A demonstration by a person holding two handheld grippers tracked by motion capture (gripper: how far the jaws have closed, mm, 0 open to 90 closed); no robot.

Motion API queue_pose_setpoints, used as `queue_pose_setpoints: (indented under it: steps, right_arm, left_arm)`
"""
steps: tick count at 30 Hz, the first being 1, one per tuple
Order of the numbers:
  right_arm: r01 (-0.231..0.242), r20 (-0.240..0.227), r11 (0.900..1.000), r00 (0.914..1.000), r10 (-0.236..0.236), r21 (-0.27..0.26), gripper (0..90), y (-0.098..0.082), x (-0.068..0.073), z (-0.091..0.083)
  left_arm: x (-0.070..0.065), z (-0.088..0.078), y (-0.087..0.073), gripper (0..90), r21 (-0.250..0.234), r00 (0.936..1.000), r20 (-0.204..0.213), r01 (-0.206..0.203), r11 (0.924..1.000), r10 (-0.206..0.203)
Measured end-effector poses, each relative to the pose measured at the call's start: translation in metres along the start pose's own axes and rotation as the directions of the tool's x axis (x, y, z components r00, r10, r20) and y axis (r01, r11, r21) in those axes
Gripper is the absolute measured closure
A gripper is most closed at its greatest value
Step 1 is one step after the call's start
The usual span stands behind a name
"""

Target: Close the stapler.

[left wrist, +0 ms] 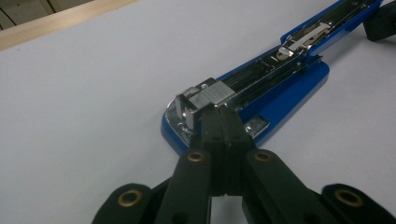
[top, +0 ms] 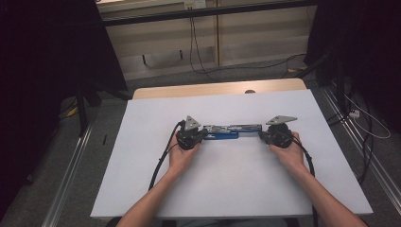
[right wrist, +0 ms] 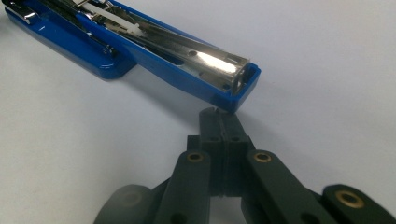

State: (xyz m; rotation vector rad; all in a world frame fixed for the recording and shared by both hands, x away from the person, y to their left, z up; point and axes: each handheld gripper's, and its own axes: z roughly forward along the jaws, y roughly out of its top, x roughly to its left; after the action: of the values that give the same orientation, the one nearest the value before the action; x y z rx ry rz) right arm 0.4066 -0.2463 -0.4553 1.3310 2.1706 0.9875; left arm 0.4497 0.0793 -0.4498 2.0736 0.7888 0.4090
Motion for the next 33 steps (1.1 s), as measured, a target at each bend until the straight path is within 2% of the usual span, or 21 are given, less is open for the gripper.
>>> queue_pose_setpoints:
  steps: [22,33]
  right_arm:
    - [-0.006,-0.01,0.999,0.9999,0.006,-0.035,89.9,0.002,0.0009,-0.0022]
    - [-0.006,-0.025,0.996,0.9997,0.004,-0.088,90.0,0.0048,0.0042,-0.0038]
  left_arm:
    - [-0.0002,-0.0002,-0.0007,90.0,-0.001,0.9999,-0.005,-0.016,0.9999,0.016]
    - [-0.0005,0.0001,-0.0008,90.0,-0.003,0.9998,-0.005,-0.019,0.9998,0.019]
